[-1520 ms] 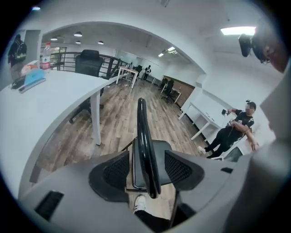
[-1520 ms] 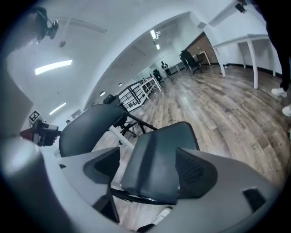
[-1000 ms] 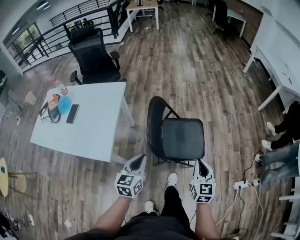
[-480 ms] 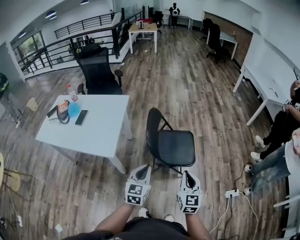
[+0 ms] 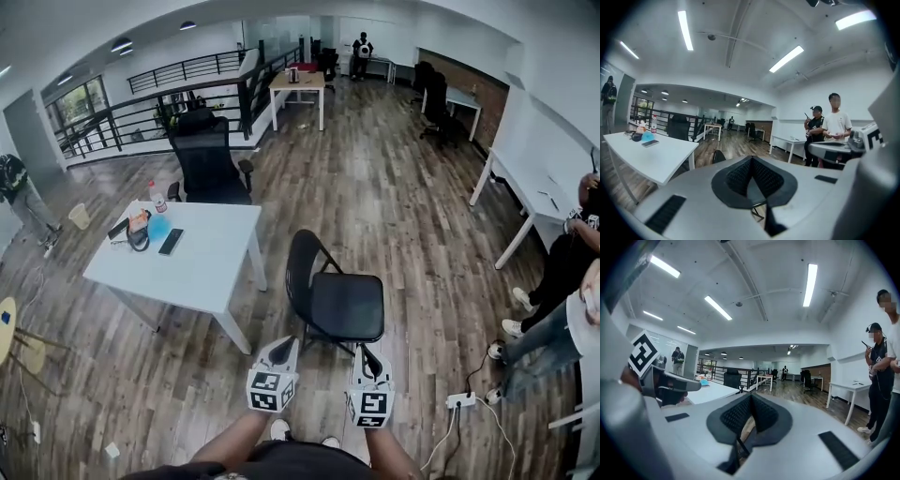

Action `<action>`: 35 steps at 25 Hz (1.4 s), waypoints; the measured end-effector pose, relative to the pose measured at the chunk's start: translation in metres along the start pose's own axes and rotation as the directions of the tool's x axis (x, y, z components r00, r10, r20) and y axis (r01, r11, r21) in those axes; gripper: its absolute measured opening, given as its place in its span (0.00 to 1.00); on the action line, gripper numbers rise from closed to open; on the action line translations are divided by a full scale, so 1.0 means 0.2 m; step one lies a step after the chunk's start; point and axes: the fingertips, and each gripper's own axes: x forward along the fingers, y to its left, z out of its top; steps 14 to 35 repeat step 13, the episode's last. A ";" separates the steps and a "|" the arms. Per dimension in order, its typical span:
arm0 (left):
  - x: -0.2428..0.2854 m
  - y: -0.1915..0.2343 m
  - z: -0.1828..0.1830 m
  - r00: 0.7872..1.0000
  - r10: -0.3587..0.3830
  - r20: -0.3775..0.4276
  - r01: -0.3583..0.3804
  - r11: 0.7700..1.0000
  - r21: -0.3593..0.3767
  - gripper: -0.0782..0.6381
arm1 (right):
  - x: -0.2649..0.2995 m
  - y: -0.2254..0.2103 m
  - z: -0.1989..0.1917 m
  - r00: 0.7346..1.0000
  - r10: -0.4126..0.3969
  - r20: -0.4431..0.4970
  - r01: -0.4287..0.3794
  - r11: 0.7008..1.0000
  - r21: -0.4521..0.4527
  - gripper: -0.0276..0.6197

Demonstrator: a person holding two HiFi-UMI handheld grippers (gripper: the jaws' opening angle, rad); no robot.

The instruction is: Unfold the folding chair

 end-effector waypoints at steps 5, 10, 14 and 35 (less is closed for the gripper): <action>0.01 -0.04 0.04 1.000 0.004 0.014 -0.004 1.000 -0.021 0.12 | -0.04 -0.01 0.01 1.000 0.007 0.014 -0.007 1.000 -0.008 0.06; 0.00 -0.03 0.09 0.999 0.011 0.035 -0.012 1.000 0.027 0.12 | -0.03 -0.02 0.06 1.000 -0.008 0.020 0.007 0.999 0.037 0.06; 0.00 -0.01 0.12 0.999 0.015 0.047 -0.017 0.999 0.040 0.12 | 0.00 -0.03 0.12 0.999 -0.012 0.039 0.010 0.999 0.033 0.06; 0.00 -0.01 0.12 0.999 0.015 0.047 -0.017 0.999 0.040 0.12 | 0.00 -0.03 0.12 0.999 -0.012 0.039 0.010 0.999 0.033 0.06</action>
